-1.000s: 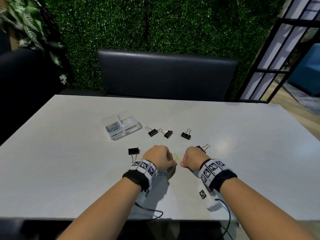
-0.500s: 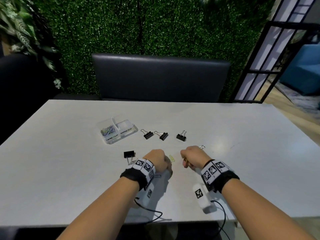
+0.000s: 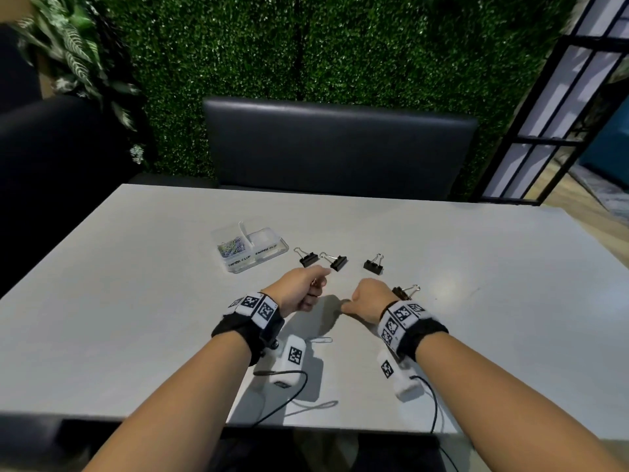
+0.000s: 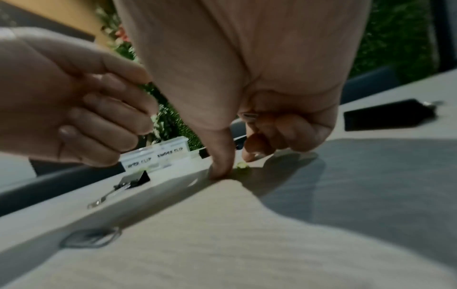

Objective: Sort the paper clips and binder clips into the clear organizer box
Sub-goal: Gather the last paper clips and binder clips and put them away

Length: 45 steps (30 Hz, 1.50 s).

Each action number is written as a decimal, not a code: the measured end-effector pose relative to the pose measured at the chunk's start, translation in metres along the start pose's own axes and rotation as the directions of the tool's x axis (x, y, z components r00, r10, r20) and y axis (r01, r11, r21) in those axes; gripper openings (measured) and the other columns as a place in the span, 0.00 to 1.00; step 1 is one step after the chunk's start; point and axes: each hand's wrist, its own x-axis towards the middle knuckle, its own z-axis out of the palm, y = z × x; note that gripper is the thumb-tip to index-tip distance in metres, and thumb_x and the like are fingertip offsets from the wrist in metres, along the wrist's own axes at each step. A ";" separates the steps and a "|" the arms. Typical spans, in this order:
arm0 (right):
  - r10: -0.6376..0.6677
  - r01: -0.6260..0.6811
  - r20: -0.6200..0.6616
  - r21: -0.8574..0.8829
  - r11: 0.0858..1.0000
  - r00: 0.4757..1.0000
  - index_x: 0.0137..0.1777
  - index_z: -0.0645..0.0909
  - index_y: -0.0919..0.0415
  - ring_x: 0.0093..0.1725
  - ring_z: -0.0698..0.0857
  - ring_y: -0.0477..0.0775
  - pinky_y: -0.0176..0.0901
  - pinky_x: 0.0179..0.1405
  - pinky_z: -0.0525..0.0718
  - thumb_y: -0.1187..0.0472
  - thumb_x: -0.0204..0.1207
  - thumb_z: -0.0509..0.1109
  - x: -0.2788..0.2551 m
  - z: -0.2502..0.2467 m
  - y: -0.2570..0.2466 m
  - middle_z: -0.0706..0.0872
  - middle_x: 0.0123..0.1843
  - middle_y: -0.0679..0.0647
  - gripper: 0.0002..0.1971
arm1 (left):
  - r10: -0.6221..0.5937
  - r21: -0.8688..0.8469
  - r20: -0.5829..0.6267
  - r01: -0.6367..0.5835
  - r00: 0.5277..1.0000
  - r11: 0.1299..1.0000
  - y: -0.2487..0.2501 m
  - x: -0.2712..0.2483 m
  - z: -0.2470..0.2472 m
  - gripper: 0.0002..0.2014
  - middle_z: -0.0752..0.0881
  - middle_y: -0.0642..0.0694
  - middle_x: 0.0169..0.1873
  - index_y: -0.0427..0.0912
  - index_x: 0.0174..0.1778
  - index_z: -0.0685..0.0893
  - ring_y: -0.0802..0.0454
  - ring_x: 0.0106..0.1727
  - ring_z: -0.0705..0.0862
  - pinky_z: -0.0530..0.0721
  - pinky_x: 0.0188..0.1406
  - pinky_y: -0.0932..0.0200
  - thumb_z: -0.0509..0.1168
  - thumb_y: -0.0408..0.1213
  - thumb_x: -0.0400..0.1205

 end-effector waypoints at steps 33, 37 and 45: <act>0.052 -0.275 0.271 0.917 0.289 0.961 0.45 0.75 0.66 0.24 0.79 0.57 0.44 0.25 0.79 0.60 0.79 0.66 -0.002 -0.029 -0.010 0.78 0.26 0.61 0.08 | -0.109 -0.685 -0.116 0.000 0.987 0.729 0.007 -0.028 -0.047 0.16 0.80 0.42 0.35 0.38 0.45 0.78 0.52 0.25 0.79 0.76 0.17 0.65 0.61 0.50 0.86; -0.067 -0.337 0.363 0.908 0.251 0.929 0.49 0.75 0.66 0.30 0.82 0.61 0.55 0.38 0.87 0.56 0.80 0.69 0.015 -0.036 -0.059 0.79 0.27 0.62 0.12 | -0.150 -0.727 -0.171 -0.021 0.974 0.687 0.016 -0.033 -0.086 0.26 0.81 0.37 0.39 0.35 0.52 0.77 0.45 0.32 0.83 0.84 0.28 0.58 0.54 0.59 0.87; -0.192 -0.339 0.389 0.908 0.248 0.901 0.59 0.75 0.70 0.48 0.85 0.69 0.62 0.64 0.84 0.50 0.82 0.66 0.068 -0.037 -0.169 0.82 0.44 0.69 0.21 | -0.219 -0.763 -0.287 -0.084 0.933 0.641 0.042 -0.013 -0.156 0.33 0.78 0.36 0.39 0.33 0.58 0.73 0.42 0.36 0.79 0.83 0.42 0.46 0.53 0.65 0.84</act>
